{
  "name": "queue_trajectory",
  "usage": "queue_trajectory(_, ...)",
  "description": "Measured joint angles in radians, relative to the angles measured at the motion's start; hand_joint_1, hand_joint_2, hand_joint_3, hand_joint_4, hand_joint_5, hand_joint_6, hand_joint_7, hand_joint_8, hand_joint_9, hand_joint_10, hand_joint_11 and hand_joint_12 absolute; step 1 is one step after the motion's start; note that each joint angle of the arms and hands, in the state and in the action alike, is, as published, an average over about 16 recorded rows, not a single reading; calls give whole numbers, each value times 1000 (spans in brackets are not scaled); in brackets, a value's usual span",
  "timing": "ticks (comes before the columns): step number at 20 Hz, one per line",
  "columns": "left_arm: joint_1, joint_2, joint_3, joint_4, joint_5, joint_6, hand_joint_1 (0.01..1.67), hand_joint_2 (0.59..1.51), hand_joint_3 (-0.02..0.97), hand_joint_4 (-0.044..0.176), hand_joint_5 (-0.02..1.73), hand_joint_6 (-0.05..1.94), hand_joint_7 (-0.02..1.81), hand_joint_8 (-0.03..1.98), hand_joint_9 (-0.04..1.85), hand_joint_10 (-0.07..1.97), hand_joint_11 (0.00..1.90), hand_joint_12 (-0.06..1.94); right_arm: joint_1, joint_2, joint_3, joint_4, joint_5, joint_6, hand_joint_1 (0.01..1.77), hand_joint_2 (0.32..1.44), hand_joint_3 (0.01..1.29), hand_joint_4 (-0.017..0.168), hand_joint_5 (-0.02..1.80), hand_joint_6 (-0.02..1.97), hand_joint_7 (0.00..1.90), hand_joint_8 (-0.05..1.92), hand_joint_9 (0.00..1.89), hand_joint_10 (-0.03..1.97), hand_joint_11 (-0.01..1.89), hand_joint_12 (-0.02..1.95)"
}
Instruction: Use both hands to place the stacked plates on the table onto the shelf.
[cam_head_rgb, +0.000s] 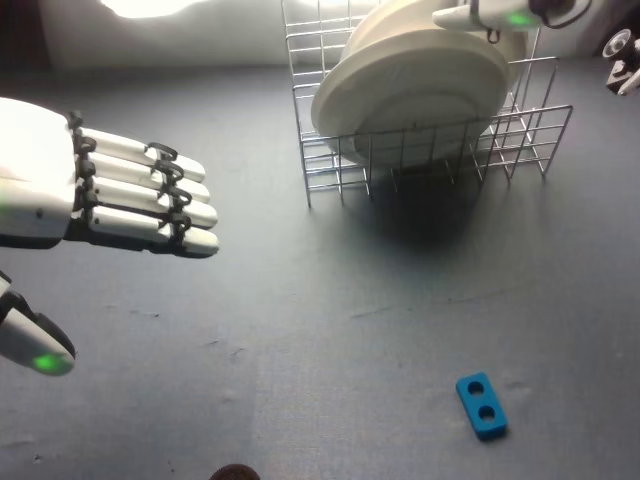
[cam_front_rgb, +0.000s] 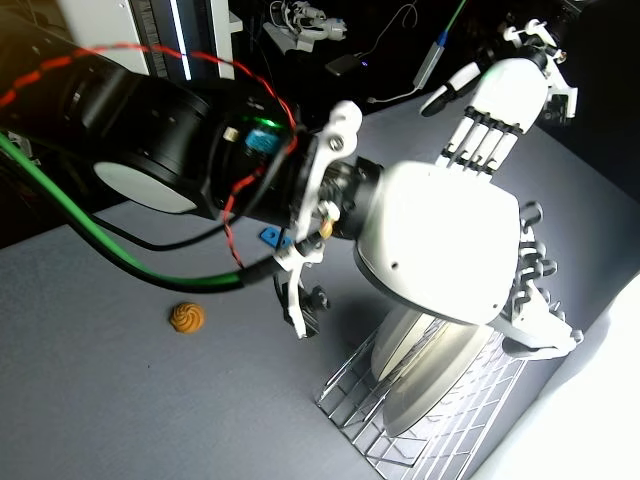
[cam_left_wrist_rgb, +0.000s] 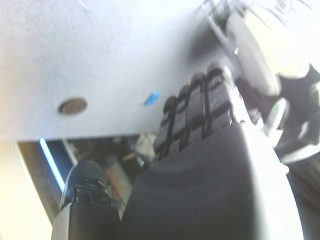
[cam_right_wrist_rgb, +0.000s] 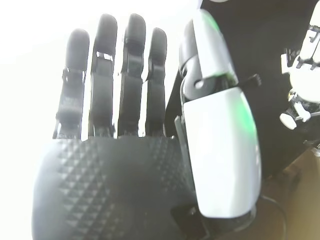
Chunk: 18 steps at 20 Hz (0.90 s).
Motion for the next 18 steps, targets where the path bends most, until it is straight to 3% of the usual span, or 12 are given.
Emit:
queue_trajectory(7,-20,16,-44,30,1,14,23,1115,21,-2,20,11,16,10,21,9,13,9,-15,78,-51,46,28,-137,1127,1083,17,2,782,144,875,10,614,518,258,1417)
queue_trajectory(18,-46,30,-67,72,1,15,23,1116,20,-2,19,11,20,9,21,9,12,8,-46,161,-127,128,85,-253,1107,1088,17,3,782,136,874,9,612,523,263,1421)
